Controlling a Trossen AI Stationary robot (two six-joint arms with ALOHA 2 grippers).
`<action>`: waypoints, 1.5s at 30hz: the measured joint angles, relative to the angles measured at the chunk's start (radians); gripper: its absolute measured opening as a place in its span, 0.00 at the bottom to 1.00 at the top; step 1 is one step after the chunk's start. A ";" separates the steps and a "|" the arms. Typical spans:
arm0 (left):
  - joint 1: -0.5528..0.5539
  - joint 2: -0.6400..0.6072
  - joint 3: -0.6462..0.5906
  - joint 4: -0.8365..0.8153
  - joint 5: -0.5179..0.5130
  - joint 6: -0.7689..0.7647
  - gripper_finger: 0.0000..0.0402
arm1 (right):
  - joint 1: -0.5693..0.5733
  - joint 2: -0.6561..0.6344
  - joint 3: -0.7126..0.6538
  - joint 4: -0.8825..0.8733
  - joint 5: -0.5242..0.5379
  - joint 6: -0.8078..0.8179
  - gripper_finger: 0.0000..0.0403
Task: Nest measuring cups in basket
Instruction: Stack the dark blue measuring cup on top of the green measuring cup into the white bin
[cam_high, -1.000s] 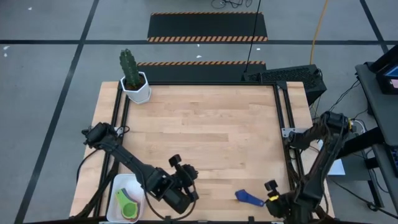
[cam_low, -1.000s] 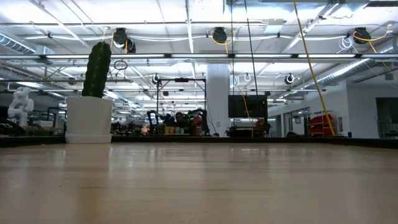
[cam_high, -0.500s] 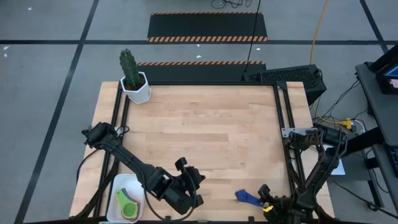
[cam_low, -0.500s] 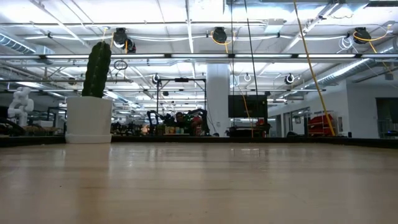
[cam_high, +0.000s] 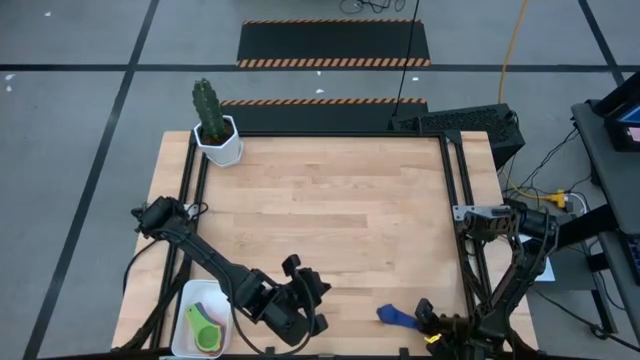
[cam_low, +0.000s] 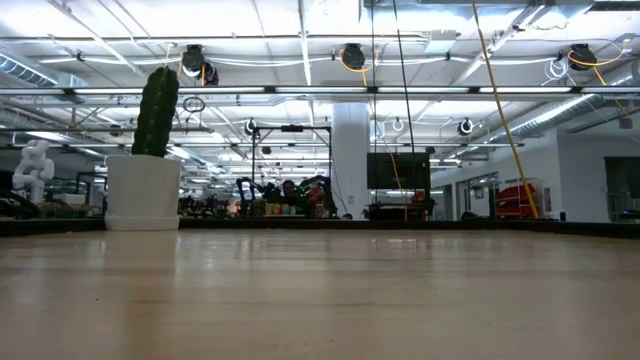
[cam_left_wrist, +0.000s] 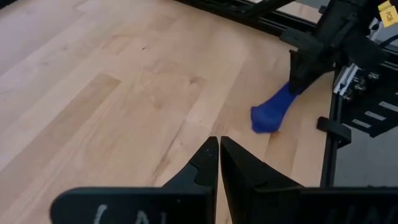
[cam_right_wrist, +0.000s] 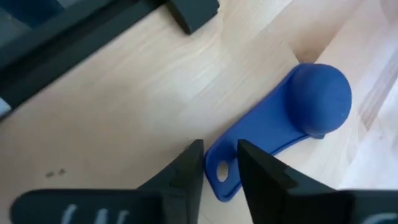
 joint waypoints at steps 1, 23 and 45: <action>0.002 0.000 0.000 0.000 0.000 0.000 0.05 | 0.000 0.000 0.000 -0.004 0.000 -0.010 0.22; 0.060 0.000 0.000 0.045 0.016 0.260 0.05 | -0.071 -0.166 0.047 -0.131 0.191 -0.048 0.00; 0.153 0.050 0.000 0.319 0.153 0.643 0.55 | -0.658 -0.505 0.047 0.110 -0.254 -0.114 0.00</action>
